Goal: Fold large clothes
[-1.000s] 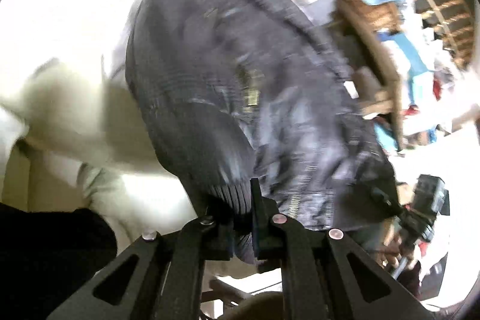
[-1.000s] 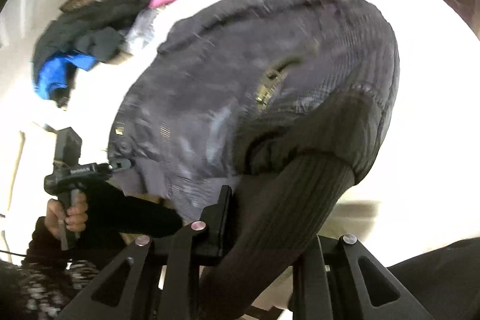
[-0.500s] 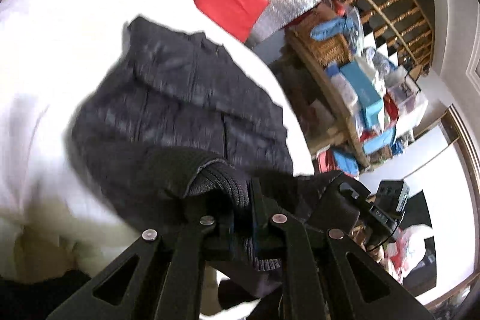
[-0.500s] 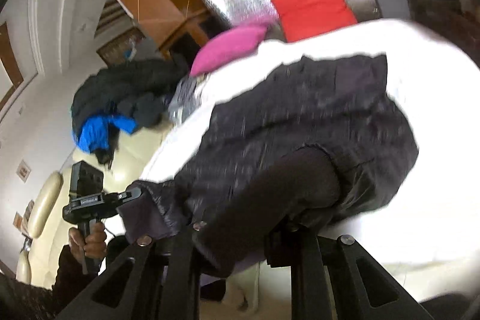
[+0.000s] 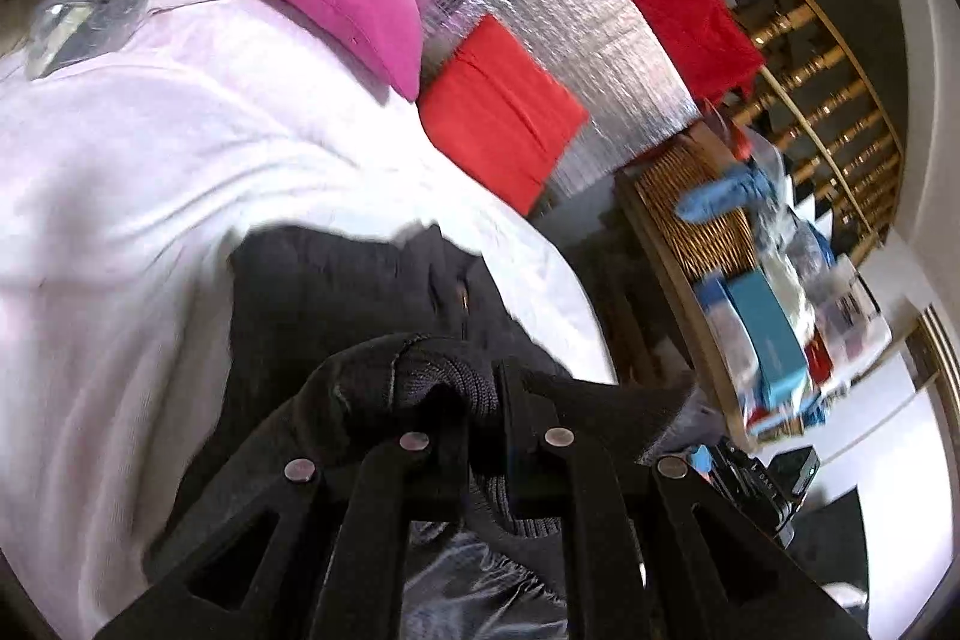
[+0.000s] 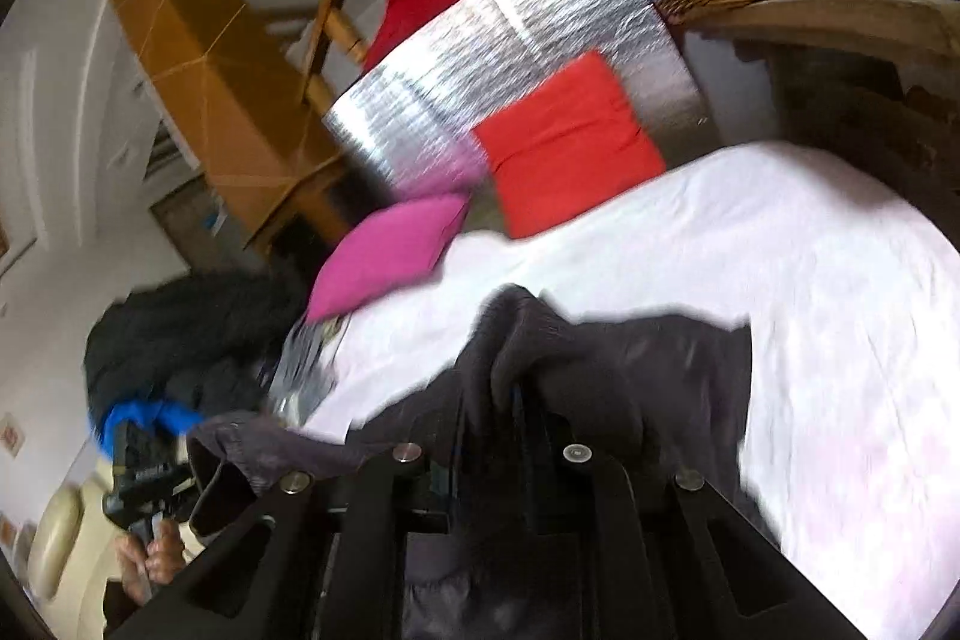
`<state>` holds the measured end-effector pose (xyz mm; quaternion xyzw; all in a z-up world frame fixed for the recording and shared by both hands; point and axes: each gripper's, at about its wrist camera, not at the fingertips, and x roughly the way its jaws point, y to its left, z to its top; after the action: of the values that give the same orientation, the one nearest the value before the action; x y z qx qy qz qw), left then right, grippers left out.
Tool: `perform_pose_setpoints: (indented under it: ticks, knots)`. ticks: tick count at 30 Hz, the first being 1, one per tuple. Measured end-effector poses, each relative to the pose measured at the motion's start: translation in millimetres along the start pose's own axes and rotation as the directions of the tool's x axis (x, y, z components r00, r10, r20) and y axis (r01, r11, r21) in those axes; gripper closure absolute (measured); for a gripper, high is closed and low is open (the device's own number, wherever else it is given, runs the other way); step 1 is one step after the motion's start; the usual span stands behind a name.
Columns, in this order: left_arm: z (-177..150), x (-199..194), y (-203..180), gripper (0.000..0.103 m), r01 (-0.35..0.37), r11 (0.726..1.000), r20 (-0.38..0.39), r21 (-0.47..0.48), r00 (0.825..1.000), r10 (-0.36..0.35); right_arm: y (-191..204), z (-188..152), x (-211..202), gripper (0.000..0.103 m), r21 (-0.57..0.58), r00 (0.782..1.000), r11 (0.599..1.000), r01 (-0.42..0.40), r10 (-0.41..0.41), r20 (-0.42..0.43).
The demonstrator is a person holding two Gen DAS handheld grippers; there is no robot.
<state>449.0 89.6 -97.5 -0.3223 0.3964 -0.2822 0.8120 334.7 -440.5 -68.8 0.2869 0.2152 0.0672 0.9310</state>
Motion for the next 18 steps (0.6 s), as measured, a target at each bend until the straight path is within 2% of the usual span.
perform_pose_setpoints:
  ticks: [3,5,7,8,10,11,13,14,15,16,17,18]
  knots:
    - [26.9,41.1,9.1,0.094,-0.021,1.000,-0.016,-0.012,1.000,0.021,-23.4,29.3,29.5,0.095,0.059,0.999,0.998,0.010,-0.013,0.052]
    - [37.6,74.3,21.0,0.094,-0.084,0.996,-0.040,0.001,0.996,0.084,-37.8,43.4,51.6,0.095,0.080,0.999,0.997,0.018,-0.021,0.031]
    - [37.8,99.5,43.7,0.094,-0.095,0.994,-0.079,-0.048,0.993,0.091,-59.8,49.2,79.1,0.094,0.106,0.997,0.992,0.073,-0.069,-0.039]
    - [36.2,107.0,55.1,0.093,-0.104,0.991,-0.090,-0.079,0.991,0.096,-68.5,48.7,88.1,0.094,0.127,0.995,0.989,0.075,-0.066,-0.075]
    - [28.5,118.6,83.3,0.090,-0.114,0.976,-0.109,-0.184,0.989,0.095,-94.8,39.9,114.5,0.093,0.198,0.976,0.975,0.101,-0.058,-0.209]
    - [26.1,121.6,91.3,0.089,-0.108,0.971,-0.126,-0.212,0.989,0.083,-102.6,38.6,122.5,0.090,0.209,0.969,0.972,0.108,-0.055,-0.241]
    - [28.1,117.0,91.7,0.085,-0.099,0.973,-0.139,-0.210,0.988,0.071,-119.6,29.4,138.7,0.083,0.234,0.955,0.965,0.119,-0.047,-0.293]
    - [29.6,109.4,87.8,0.073,-0.085,0.974,-0.117,-0.208,0.991,0.062,-122.4,24.3,141.4,0.070,0.242,0.950,0.963,0.121,-0.041,-0.309]
    - [31.5,102.5,83.8,0.062,-0.080,0.977,-0.088,-0.200,0.994,0.063,-125.1,19.5,147.1,0.043,0.248,0.941,0.962,0.117,-0.028,-0.337]
    - [33.1,91.0,77.9,0.037,-0.083,0.981,-0.037,-0.177,0.996,0.078,-124.6,16.0,150.5,0.028,0.244,0.939,0.964,0.108,-0.018,-0.345]
    - [34.3,79.8,72.2,0.019,-0.107,0.982,0.016,-0.153,0.994,0.111,-123.6,15.6,152.5,0.020,0.235,0.941,0.966,0.107,-0.022,-0.337]
    - [34.9,71.4,68.7,0.017,-0.131,0.982,0.055,-0.135,0.989,0.140,-122.4,15.0,155.0,0.020,0.225,0.941,0.968,0.107,-0.025,-0.337]
